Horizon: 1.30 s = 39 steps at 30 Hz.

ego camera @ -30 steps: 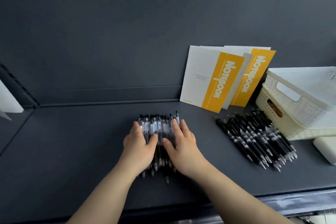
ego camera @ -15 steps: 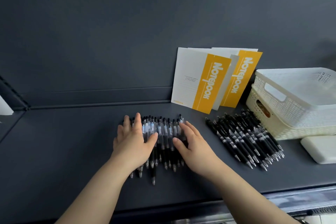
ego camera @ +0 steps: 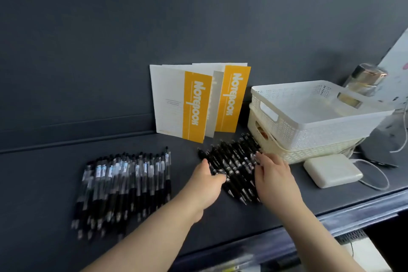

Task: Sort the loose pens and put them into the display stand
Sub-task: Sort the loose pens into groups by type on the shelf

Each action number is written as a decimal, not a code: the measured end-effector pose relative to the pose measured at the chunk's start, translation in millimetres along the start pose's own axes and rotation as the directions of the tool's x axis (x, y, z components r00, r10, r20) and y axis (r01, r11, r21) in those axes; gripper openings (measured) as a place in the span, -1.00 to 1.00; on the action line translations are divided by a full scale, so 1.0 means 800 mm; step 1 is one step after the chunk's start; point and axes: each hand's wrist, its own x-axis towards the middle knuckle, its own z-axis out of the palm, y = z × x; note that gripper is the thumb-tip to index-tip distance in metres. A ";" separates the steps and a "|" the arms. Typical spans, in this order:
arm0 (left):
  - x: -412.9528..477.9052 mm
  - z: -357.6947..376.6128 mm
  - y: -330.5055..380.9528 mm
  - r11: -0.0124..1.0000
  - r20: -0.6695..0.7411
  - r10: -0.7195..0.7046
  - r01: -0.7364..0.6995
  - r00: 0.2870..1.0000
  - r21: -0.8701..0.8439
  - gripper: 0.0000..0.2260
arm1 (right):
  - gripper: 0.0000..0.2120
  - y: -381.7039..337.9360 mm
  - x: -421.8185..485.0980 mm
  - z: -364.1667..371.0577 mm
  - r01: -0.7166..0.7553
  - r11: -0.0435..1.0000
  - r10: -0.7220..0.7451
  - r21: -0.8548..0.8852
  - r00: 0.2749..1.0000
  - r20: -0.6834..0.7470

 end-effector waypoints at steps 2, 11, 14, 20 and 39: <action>0.015 0.013 0.003 0.999 -0.043 -0.003 0.001 0.999 -0.049 -0.35 | -0.63 0.015 -0.003 0.001 -0.029 1.000 0.029 0.006 1.000 -0.008; 0.048 0.034 0.013 1.000 -0.142 0.008 -0.010 0.990 -0.010 -0.35 | -0.59 0.017 -0.005 0.002 -0.025 0.982 -0.006 0.187 0.986 0.165; 0.046 0.035 0.012 0.998 -0.177 0.019 -0.007 0.984 0.069 -0.35 | -0.60 0.022 0.011 -0.004 -0.055 0.974 0.021 0.221 0.988 0.153; 0.052 0.035 0.018 0.917 -0.249 0.064 0.041 0.966 0.396 -0.25 | -0.47 0.011 0.036 -0.002 -0.012 0.982 -0.031 0.186 0.973 0.229; 0.061 0.017 0.004 0.982 -0.378 0.066 0.006 0.923 0.186 -0.51 | -0.31 0.006 0.058 -0.005 0.088 0.970 -0.146 0.225 0.957 0.252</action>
